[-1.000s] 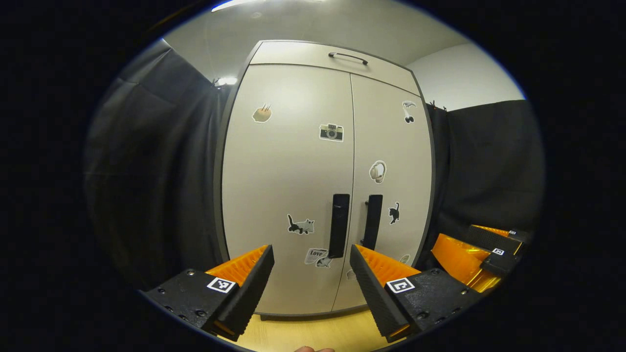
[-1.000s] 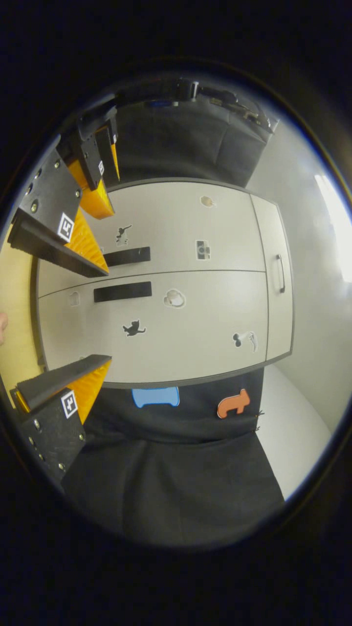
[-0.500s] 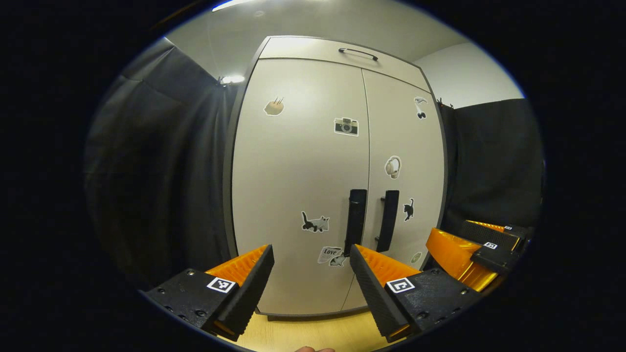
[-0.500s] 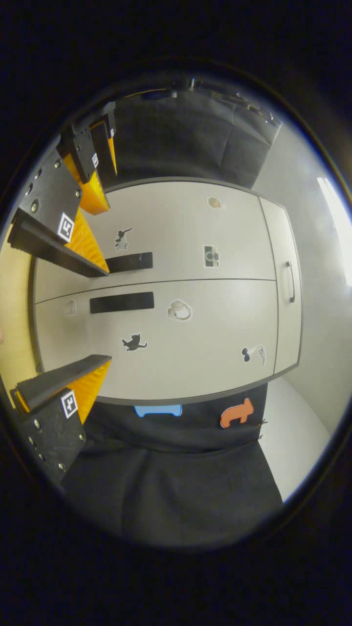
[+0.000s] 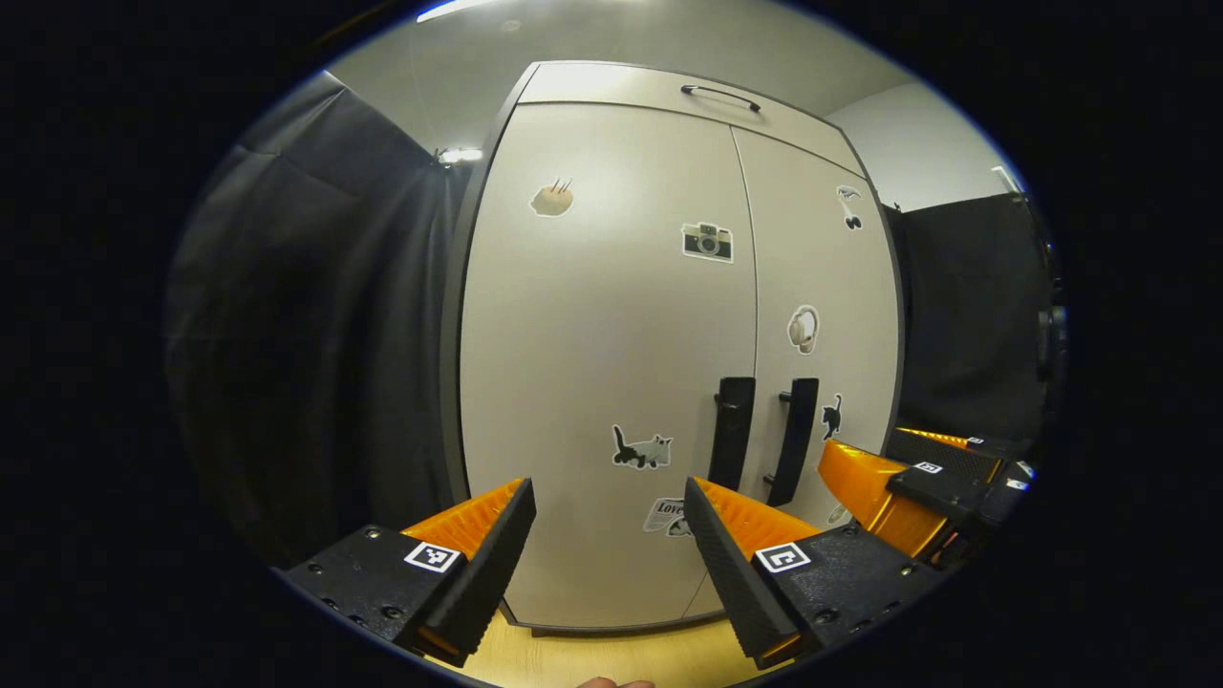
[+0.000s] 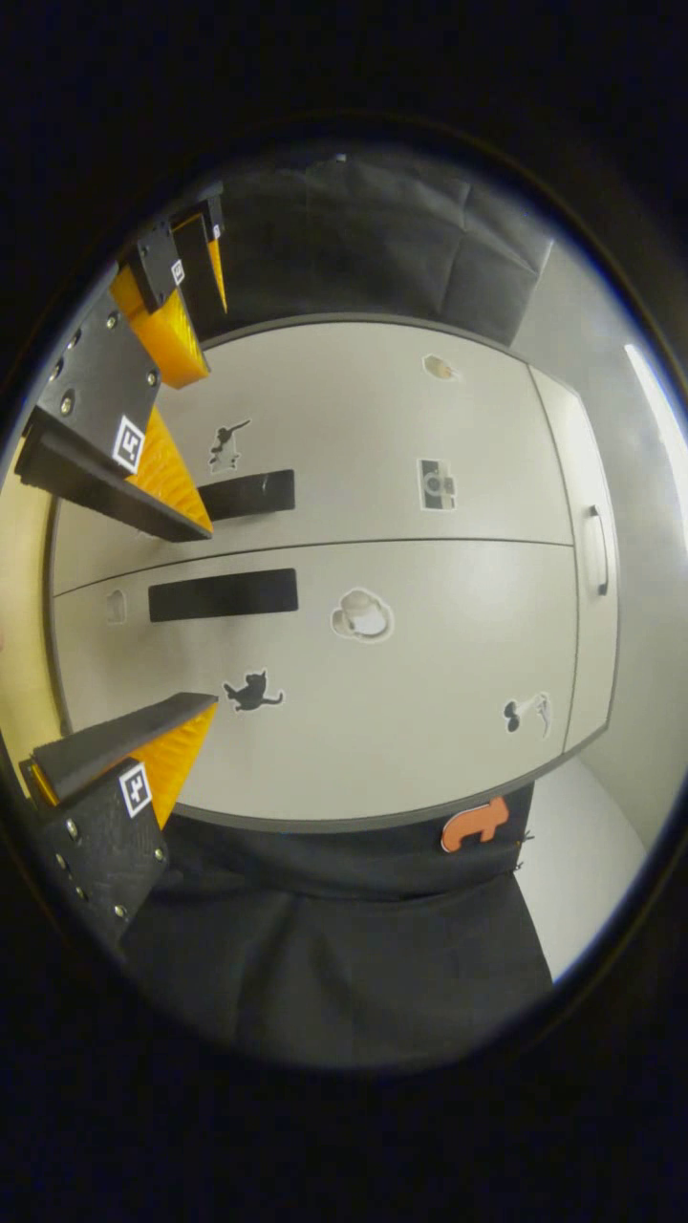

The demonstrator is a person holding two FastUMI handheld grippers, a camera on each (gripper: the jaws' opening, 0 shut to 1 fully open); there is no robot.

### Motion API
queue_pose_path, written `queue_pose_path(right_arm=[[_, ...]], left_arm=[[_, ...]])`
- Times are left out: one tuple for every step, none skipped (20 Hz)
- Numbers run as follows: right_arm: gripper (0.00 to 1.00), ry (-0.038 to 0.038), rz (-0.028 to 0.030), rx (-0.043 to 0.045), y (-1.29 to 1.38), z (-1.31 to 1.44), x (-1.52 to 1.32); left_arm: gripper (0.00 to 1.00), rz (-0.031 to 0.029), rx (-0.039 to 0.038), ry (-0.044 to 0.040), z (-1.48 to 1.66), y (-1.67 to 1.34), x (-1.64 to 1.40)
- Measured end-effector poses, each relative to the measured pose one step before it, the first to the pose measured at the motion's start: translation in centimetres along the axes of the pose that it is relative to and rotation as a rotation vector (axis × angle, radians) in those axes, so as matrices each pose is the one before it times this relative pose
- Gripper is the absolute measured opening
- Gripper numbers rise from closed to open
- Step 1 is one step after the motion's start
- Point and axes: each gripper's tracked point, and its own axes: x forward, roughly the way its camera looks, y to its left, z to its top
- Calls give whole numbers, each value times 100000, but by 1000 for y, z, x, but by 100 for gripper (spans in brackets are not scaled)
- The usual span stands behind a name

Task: Open the right door of the double-door shoe cabinet with the right hand, and open the left door with the left hand.

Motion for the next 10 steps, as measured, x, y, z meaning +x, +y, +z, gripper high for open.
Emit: queue_pose_path(right_arm=[[94, 578, -342, -725, 30, -165, 763], [94, -305, -480, -786, -51, -55, 771], [93, -791, -194, -381, 26, 238, 707], [81, -577, 68, -158, 60, 167, 712], [84, 258, 65, -332, 83, 43, 643], [81, 927, -179, -320, 46, -207, 906], [75, 1129, 473, 268, 202, -257, 446], [70, 1137, 307, 575, 233, -289, 352], [69, 1325, 47, 455, 172, -260, 528], [58, 954, 824, -141, 340, -389, 383]], left_arm=[[96, 427, -403, 97, -73, 288, 260], [96, 567, -358, 338, -86, 329, 175], [96, 1002, -110, 527, -175, 380, 105], [96, 1461, 288, 293, -172, 551, 199], [96, 1235, 154, -129, -64, 400, 108], [96, 646, -81, 144, -7, 229, 185], [96, 354, -20, 132, -58, 147, 81], [96, 42, 49, -40, -48, 52, 217], [96, -208, 86, 162, -65, -32, 76], [96, -420, 43, 94, 3, -91, 143]])
